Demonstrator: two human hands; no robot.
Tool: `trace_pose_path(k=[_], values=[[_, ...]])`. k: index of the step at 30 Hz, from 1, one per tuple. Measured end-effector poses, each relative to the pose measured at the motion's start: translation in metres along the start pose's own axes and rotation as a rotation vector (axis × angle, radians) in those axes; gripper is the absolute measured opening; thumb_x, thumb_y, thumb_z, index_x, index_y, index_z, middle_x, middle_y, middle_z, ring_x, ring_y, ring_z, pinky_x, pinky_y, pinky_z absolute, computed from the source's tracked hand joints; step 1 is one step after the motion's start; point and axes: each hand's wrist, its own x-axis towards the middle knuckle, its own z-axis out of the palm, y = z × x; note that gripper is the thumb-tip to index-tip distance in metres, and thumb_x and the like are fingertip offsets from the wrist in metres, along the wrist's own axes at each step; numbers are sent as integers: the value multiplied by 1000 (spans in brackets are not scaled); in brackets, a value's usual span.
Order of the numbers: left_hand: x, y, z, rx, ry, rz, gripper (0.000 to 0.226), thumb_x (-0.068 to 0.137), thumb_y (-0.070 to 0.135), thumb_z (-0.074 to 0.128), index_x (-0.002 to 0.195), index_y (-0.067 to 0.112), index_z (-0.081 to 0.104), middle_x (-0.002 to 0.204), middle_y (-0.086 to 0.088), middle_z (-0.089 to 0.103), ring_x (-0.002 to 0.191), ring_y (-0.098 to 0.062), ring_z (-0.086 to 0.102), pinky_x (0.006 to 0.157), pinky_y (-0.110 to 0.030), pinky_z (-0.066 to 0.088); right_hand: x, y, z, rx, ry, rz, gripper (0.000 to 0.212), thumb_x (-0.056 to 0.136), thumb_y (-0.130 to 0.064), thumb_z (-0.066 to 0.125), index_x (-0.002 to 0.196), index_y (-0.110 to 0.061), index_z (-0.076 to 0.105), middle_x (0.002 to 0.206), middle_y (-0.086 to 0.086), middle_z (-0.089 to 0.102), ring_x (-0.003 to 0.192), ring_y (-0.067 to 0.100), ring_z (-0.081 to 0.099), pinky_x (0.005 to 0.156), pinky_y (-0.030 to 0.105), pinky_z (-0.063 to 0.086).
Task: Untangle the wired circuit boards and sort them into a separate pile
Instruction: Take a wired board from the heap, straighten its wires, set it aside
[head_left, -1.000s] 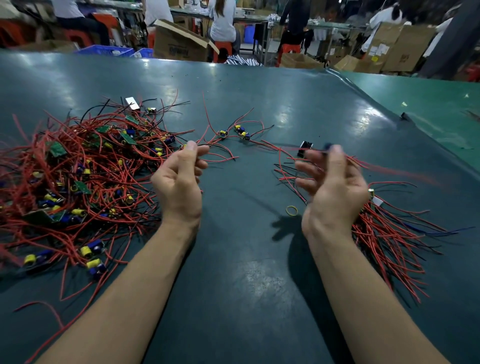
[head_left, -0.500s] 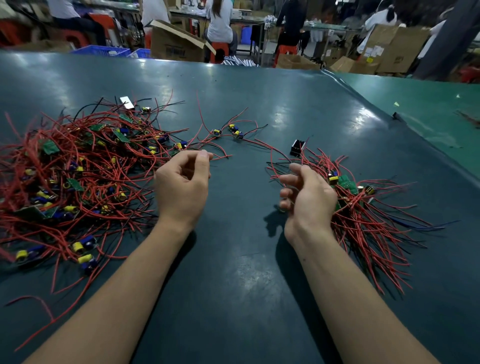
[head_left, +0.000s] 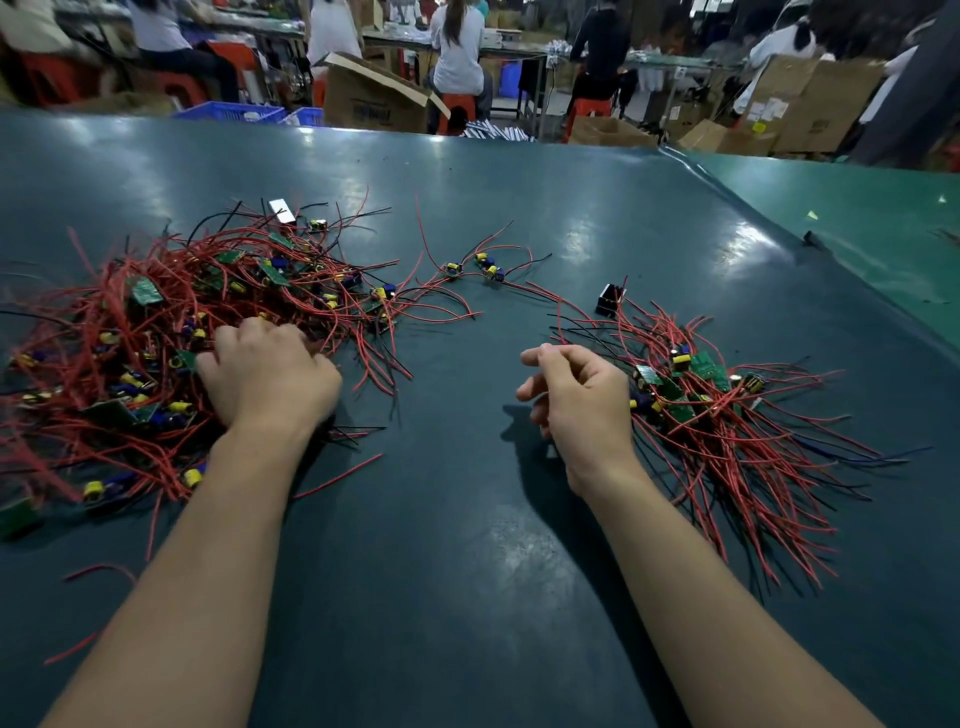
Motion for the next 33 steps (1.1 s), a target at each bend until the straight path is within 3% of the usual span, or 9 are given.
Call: trace_pose_path(k=[2, 6, 11, 16, 21, 26, 33], values=[[0, 3, 6, 59, -6, 17, 36, 92, 35, 50, 120, 17, 64, 128, -15, 54, 121, -35, 43, 99, -46, 33, 0, 1, 0, -19, -18, -8, 25, 100, -19, 52, 81, -14, 68, 57, 0, 64, 43, 5, 49, 41, 16, 37], [4, 2, 6, -121, 107, -101, 39, 93, 38, 51, 120, 14, 65, 130, -17, 54, 123, -39, 40, 103, -50, 30, 1, 1, -1, -20, -26, -3, 25, 100, -19, 52, 81, -14, 68, 59, 2, 65, 44, 5, 50, 41, 16, 37], [9, 0, 7, 97, -33, -106, 41, 89, 28, 49, 123, 7, 58, 134, -14, 53, 127, -36, 39, 104, -50, 28, 2, 2, 0, -26, -29, 14, 25, 99, -19, 53, 80, -14, 68, 58, 1, 65, 43, 7, 49, 40, 16, 36], [14, -2, 8, 42, 29, -112, 36, 93, 36, 52, 117, 12, 65, 119, -15, 62, 119, -36, 46, 103, -52, 29, 2, 2, 0, -30, -33, 4, 25, 99, -18, 53, 80, -13, 68, 57, 1, 64, 43, 5, 50, 40, 16, 36], [18, -1, 10, 33, 30, -132, 48, 92, 41, 51, 125, 7, 52, 118, -18, 62, 121, -38, 46, 104, -51, 27, 3, 4, -2, -50, -43, 0, 25, 99, -19, 53, 81, -14, 69, 57, 0, 65, 43, 10, 49, 40, 18, 36], [18, -2, 11, 62, 18, -124, 42, 94, 46, 50, 120, 14, 59, 111, -14, 65, 120, -36, 46, 103, -50, 28, 7, 6, 0, -51, -53, 10, 25, 99, -21, 53, 80, -15, 69, 58, 0, 66, 43, 11, 48, 38, 19, 35], [13, 1, 7, 24, 66, -132, 32, 94, 36, 47, 102, 17, 72, 108, -12, 65, 116, -36, 45, 102, -51, 30, 9, 7, 1, -42, -50, 12, 25, 98, -22, 54, 79, -16, 69, 58, 1, 66, 42, 9, 48, 37, 18, 34]])
